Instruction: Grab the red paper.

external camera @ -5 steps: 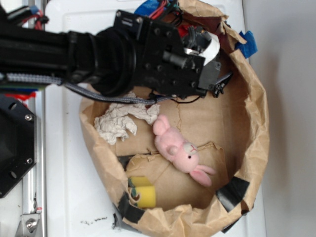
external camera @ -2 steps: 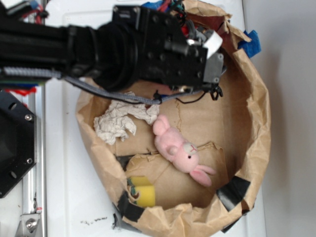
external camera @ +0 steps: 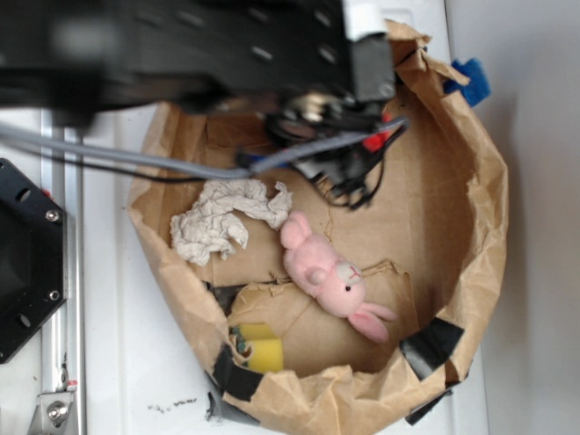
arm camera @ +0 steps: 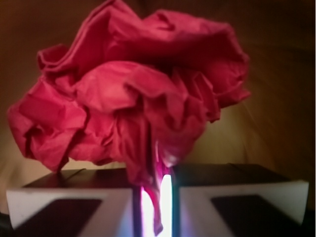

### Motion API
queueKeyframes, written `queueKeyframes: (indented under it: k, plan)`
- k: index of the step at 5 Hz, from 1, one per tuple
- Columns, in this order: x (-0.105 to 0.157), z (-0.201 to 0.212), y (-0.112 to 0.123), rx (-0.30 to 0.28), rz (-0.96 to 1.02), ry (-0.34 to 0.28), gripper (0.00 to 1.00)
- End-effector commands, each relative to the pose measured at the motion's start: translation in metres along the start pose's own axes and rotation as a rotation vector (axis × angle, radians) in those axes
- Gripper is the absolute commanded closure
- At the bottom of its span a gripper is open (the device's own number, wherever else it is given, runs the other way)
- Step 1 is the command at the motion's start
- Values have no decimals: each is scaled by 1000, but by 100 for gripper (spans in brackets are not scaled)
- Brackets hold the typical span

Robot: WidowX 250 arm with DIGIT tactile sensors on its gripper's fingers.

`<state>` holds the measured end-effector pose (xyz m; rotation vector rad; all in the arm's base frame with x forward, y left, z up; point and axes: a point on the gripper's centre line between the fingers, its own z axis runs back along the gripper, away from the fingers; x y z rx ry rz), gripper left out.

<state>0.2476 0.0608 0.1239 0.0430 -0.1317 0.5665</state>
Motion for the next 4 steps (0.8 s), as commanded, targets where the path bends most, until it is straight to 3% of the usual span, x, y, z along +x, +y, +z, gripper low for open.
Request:
queueKeyframes:
  k: [1, 2, 4]
  plan:
    - [-16, 59, 2, -80, -288, 108, 100]
    - [-24, 57, -8, -69, -375, 128, 100]
    - [-25, 56, -10, -69, -348, 68, 100]
